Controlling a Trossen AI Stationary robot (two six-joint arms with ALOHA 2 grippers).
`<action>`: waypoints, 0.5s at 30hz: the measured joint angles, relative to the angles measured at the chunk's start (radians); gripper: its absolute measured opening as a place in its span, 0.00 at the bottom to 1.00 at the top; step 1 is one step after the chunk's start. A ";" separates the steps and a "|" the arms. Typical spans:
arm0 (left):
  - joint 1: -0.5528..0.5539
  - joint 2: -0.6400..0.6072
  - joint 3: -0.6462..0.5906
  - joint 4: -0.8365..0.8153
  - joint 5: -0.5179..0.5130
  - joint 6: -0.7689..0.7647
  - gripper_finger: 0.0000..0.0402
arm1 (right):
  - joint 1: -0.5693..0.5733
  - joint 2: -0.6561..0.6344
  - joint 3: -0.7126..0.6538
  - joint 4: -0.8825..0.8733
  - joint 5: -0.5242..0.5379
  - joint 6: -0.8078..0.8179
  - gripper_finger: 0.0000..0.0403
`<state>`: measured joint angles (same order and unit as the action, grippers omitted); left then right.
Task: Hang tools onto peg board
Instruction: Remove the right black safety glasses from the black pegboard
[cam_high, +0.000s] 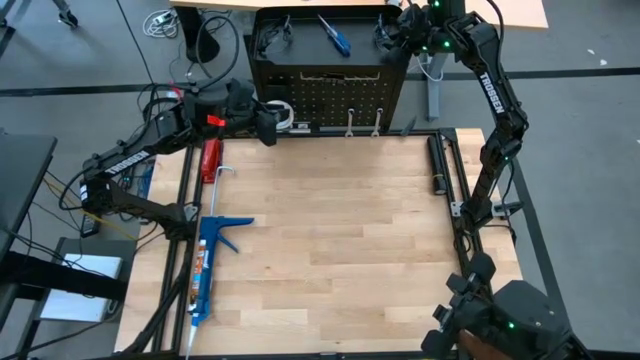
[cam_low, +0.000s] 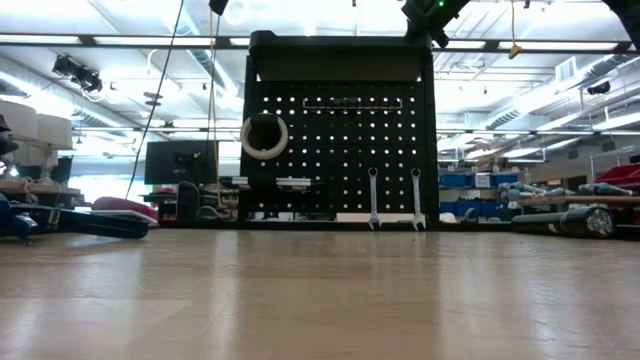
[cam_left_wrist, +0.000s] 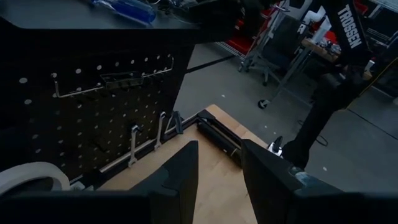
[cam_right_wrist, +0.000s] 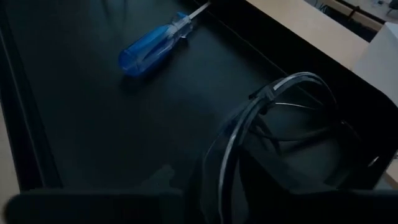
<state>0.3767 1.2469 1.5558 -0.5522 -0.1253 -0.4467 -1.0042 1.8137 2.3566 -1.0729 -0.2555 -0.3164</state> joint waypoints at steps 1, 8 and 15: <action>0.000 0.000 0.000 0.000 0.000 0.000 0.31 | 0.000 0.000 0.000 0.000 0.000 0.000 0.25; 0.000 0.000 0.000 0.000 0.000 0.000 0.31 | 0.000 0.000 0.000 0.002 0.006 0.001 0.06; 0.000 0.000 0.000 0.000 0.000 0.000 0.31 | 0.000 0.000 0.000 0.002 0.006 0.000 0.10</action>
<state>0.3767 1.2469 1.5558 -0.5522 -0.1253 -0.4469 -1.0042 1.8137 2.3566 -1.0714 -0.2497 -0.3161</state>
